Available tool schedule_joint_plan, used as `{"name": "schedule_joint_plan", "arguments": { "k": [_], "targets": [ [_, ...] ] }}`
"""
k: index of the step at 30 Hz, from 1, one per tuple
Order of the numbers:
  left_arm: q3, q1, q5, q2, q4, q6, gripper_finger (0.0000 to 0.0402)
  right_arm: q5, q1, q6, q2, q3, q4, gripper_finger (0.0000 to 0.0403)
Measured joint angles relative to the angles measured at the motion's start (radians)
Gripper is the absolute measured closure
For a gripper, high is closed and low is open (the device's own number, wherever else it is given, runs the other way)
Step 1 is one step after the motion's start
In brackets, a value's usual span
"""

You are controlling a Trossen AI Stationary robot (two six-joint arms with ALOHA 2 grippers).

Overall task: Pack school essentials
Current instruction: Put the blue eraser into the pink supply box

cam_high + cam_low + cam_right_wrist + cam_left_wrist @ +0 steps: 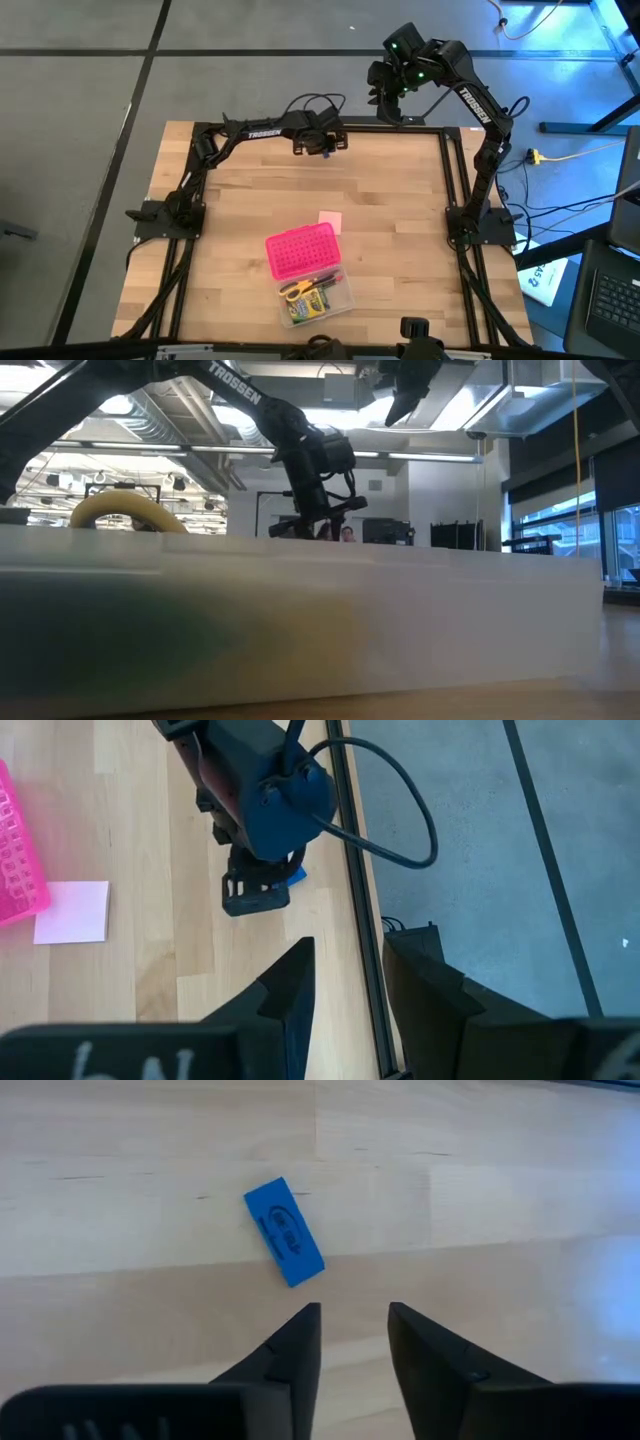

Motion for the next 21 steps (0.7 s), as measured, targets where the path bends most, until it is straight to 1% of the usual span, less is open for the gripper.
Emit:
{"name": "schedule_joint_plan", "arguments": {
  "k": [2,5,11,16,21],
  "targets": [
    [0.0,-0.002,-0.013,0.0,0.0,-0.016,0.0274,0.0,0.0,0.0,0.0,0.0,0.0,0.028],
    [0.0,-0.003,-0.042,0.0,0.0,-0.09,0.0251,0.0,0.0,0.0,0.0,0.0,0.0,0.028],
    [0.0,-0.003,-0.045,0.002,-0.004,-0.212,0.0209,0.0,0.0,0.0,0.0,0.0,0.001,0.028],
    [0.0,-0.009,-0.038,0.038,-0.003,-0.245,0.02,0.0,0.0,0.0,0.0,0.0,0.011,0.028],
    [0.0,-0.002,-0.001,0.074,0.004,-0.343,0.02,0.0,0.0,0.0,0.0,0.0,0.037,0.028]
  ]
}}
